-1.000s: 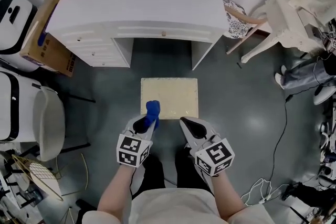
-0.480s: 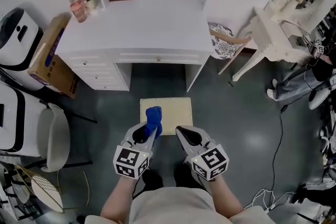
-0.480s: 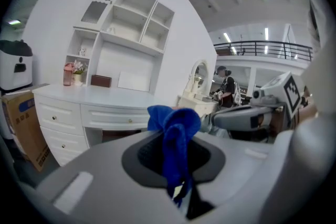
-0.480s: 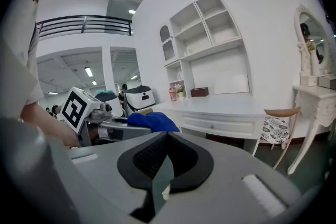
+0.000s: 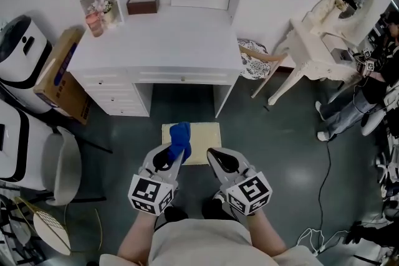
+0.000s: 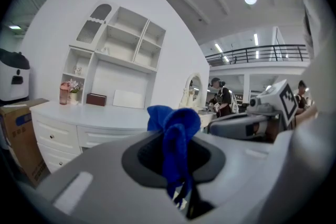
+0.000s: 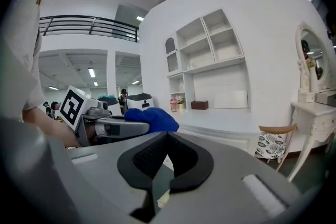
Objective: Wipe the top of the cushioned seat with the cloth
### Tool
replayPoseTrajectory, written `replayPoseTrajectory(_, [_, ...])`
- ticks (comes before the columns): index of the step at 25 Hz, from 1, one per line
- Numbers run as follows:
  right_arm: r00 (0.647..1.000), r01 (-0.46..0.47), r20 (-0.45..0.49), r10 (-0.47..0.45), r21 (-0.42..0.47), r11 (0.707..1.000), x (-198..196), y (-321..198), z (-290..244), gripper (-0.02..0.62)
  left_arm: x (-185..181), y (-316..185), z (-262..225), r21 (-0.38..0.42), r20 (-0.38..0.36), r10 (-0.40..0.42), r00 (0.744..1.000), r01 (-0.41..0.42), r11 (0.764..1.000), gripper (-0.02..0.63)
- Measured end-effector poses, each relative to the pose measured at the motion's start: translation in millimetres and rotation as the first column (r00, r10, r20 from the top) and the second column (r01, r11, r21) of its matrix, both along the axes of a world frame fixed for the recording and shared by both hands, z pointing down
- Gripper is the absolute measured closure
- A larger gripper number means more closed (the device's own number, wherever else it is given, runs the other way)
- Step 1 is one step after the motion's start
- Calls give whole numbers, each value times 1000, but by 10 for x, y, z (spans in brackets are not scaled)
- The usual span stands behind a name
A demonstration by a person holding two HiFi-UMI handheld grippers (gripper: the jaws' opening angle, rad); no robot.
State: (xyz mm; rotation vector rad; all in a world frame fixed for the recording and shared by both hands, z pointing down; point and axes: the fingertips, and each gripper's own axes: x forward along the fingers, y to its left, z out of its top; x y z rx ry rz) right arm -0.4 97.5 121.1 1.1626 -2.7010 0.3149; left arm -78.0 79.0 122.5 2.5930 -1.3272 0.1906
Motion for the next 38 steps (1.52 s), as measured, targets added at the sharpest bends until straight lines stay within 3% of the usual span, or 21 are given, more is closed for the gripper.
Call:
replayPoseTrajectory(13, [998,-17,58,15,22,1000,58,130,-176,595,57,182,-208,60,-4,-8,1000,8,998,558])
replayPoseTrajectory(38, [998,-37,45,34,66,997,137,318,-357,595,137,362,-504,130,-12,5,1000,-3,991,558])
